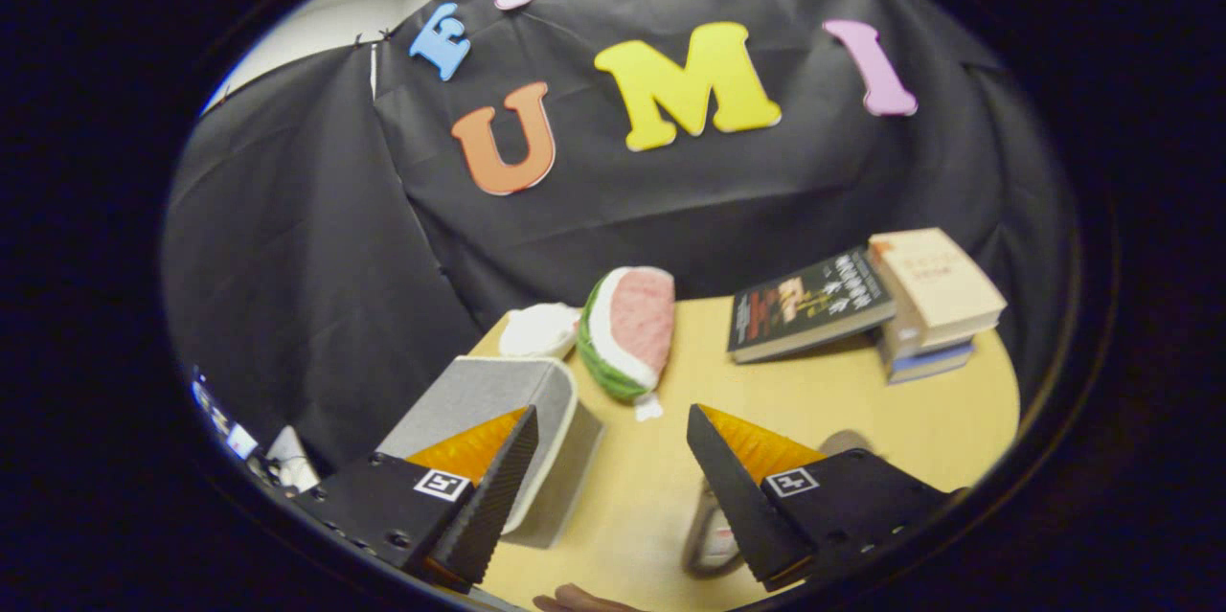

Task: Open the storage box then place both shoes into the box .Put the left shoe in first, then the right shoe, with the right side of both shoes facing outward in a uniform manner.

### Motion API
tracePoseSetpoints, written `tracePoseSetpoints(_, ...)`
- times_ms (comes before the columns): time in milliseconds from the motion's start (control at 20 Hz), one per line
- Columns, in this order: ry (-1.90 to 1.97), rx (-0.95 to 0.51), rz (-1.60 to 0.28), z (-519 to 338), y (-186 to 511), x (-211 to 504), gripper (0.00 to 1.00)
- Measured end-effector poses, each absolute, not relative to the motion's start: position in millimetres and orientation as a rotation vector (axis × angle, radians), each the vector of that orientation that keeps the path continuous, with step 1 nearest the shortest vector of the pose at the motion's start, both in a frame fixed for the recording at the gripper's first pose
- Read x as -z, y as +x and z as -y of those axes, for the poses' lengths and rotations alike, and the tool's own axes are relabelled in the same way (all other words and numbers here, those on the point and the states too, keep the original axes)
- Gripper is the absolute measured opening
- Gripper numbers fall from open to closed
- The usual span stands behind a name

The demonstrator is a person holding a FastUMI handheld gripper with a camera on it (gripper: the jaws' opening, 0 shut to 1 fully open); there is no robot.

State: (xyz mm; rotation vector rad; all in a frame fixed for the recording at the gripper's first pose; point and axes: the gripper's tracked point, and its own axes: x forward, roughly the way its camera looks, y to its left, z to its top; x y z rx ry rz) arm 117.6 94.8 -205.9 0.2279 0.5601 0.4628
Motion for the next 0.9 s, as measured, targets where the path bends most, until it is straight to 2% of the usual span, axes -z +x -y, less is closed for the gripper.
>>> tracePoseSetpoints(250, 0.407, -0.676, -0.78, -150, 115, 254, 0.95)
tracePoseSetpoints(650, 0.746, -0.875, -1.054, -188, 113, 299, 0.94)
tracePoseSetpoints(850, 0.908, -0.905, -1.106, -200, 112, 300, 0.93)
tracePoseSetpoints(900, 0.92, -0.904, -1.103, -201, 113, 298, 0.82)
